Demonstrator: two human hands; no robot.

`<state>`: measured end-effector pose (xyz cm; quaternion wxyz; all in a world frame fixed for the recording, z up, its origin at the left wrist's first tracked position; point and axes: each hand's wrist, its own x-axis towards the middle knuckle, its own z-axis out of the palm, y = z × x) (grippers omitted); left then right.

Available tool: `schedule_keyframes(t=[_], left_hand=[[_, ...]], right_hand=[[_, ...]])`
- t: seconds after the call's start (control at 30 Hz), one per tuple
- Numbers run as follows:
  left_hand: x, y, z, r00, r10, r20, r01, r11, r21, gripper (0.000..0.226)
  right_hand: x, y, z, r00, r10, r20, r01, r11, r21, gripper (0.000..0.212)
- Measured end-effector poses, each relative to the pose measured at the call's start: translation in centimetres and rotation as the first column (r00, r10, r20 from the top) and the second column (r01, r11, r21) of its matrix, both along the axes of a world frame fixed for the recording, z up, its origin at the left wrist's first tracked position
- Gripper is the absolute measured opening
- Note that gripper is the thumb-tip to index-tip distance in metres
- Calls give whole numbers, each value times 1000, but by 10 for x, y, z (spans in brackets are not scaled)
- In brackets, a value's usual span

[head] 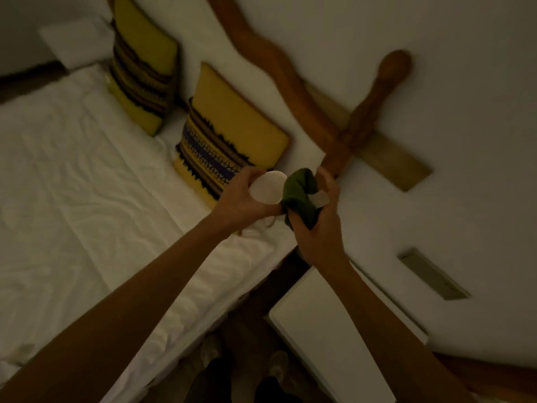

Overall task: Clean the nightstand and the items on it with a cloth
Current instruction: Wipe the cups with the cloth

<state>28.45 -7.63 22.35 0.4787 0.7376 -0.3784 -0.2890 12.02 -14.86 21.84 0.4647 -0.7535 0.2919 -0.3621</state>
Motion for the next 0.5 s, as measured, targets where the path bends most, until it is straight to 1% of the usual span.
schedule_keyframes(t=[0.03, 0.07, 0.13, 0.2, 0.3, 0.33, 0.4, 0.47, 0.5], left_hand=[[-9, -9, 11, 1000, -13, 6, 13, 1000, -17, 81], [-18, -19, 21, 1000, -29, 11, 29, 999, -35, 80], [-36, -35, 39, 997, -75, 9, 76, 996, -53, 82], [-57, -52, 54, 991, -134, 13, 135, 990, -52, 85], [-83, -73, 76, 981, -191, 5, 191, 979, -72, 80], [-92, -79, 85, 978, -211, 7, 210, 974, -90, 78], [-107, -90, 103, 964, -264, 39, 267, 955, -131, 75], [-116, -96, 118, 945, -323, 56, 328, 933, -144, 74], [-121, -97, 126, 929, -364, 60, 369, 919, -142, 74]], right_hand=[[-11, -6, 7, 1000, -12, -3, 12, 1000, -3, 75], [-21, -11, 14, 1000, -24, -5, 24, 1000, 1, 78], [-37, -20, 26, 998, -49, 29, 48, 998, 36, 77], [-53, -28, 38, 988, -104, 117, 92, 990, 106, 76], [-68, -39, 62, 962, -212, 174, 177, 964, 198, 74], [-73, -45, 70, 951, -245, 188, 199, 952, 233, 70], [-87, -59, 88, 930, -278, 241, 205, 935, 288, 51], [-98, -74, 103, 922, -286, 262, 177, 912, 370, 37], [-105, -81, 108, 915, -297, 274, 156, 885, 439, 33]])
